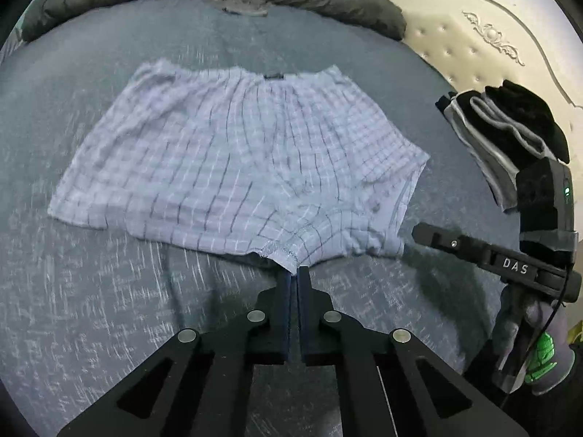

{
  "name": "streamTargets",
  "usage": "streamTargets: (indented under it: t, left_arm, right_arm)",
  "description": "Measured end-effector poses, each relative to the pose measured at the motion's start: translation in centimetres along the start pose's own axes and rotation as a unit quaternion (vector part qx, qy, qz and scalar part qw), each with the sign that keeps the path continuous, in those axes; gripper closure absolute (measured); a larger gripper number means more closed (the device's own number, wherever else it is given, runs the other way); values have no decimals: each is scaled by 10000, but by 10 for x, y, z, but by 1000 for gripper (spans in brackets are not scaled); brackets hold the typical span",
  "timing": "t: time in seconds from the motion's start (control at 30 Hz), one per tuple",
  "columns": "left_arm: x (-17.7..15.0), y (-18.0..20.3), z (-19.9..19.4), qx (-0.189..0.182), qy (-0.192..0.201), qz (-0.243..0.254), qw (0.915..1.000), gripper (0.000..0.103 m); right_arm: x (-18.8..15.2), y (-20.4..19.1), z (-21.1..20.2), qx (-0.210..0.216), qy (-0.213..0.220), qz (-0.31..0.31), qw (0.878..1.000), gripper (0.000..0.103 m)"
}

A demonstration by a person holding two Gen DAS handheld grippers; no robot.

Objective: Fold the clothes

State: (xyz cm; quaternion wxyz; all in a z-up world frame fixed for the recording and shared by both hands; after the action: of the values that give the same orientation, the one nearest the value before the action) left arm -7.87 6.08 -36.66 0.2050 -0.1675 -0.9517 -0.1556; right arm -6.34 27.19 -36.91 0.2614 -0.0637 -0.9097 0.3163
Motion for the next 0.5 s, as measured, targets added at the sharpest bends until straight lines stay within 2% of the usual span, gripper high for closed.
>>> streamTargets:
  t: [0.13,0.27,0.33,0.37,0.4,0.5]
  left_arm:
    - [-8,0,16,36,-250,-43,9997,100]
    - [-6,-1,16,42,-241,-131,9996,100]
    - [-4,-1,14,29,-208,-133,9997,100]
    - [-3,0,13,23,-191,-135,9997,100]
    - [-2,0,13,15,-180,-133,9997,100]
    - [-3,1,12,-1,-184,-109,9998,100]
  right_arm:
    - [-8,-2,8,-19,-184,-34,9998,102]
    - [-3,1,5,149,5,218,9997,98]
    - [4,0,2,232,128,279,9993,81]
    - [8,-2,2,252,161,280,9992,62]
    - [9,-3,4,261,147,272,9992,58]
    - [9,-5,15,249,22,270,9993,58]
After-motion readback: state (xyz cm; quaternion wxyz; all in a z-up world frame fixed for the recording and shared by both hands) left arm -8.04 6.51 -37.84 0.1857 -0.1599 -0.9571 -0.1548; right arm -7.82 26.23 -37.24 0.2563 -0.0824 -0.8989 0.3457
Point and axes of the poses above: each gripper's, at about its wrist camera, not at the fingertips, and z roughly the way its jaws point, y to its right, x to its top, the point moved 9 cm from there along z, roughly the way its jaws point, and after that the axes turned 6 degrees about x, right-handed, at the moved point
